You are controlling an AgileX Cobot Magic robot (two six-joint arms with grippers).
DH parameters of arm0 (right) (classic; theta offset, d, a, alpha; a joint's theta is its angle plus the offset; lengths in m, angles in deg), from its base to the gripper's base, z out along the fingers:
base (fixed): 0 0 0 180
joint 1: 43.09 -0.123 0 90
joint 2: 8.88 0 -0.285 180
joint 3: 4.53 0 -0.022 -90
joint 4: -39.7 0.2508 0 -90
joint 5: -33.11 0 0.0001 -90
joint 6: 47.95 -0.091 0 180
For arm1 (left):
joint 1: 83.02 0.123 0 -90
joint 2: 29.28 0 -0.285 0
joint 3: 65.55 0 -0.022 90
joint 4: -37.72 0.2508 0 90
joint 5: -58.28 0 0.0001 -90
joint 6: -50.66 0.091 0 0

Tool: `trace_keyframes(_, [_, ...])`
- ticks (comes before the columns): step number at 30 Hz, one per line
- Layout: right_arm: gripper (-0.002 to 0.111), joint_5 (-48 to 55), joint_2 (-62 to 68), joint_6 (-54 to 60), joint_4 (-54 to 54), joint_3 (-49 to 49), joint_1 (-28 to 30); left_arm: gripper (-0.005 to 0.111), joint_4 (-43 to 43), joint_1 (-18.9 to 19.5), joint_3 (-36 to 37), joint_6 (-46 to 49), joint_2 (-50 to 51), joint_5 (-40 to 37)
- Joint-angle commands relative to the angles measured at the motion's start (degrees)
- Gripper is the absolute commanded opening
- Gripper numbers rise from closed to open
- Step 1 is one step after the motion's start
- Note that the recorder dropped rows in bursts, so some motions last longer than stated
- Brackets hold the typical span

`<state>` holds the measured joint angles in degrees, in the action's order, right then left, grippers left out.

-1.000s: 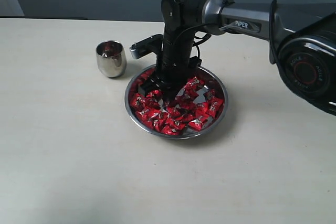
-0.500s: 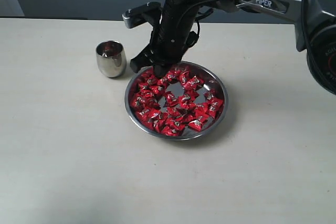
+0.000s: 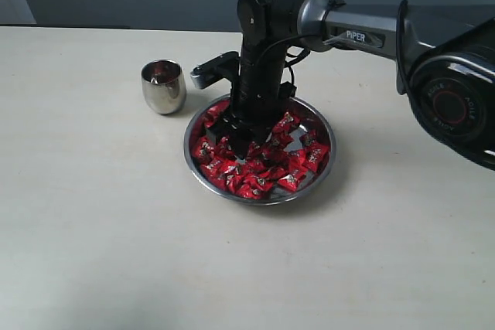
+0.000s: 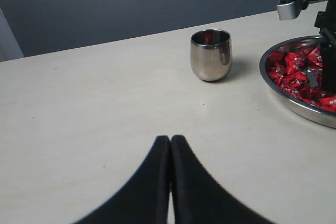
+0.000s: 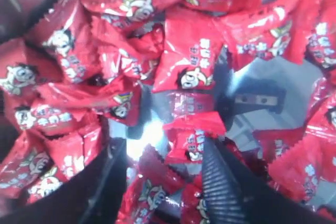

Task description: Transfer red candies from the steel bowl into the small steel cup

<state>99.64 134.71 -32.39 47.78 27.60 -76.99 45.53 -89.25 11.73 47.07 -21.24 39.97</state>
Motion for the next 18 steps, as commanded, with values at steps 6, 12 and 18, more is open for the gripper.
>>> trace_keyframes(6, [-0.001, -0.24, -0.28, 0.35, -1.18, 0.07, 0.15, 0.0, -0.07, -0.17, -0.06, -0.31, -0.25, 0.54])
trace_keyframes(12, [-0.001, -3.72, -4.58, 0.24, -1.34, 0.07, 0.15, 0.0, -0.07, -0.17, -0.06, -0.31, -0.25, 0.54])
trace_keyframes(18, [-0.001, -3.11, -6.06, 0.24, -1.22, 0.07, 0.15, 0.0, -0.07, -0.17, -0.06, -0.31, -0.25, 0.54])
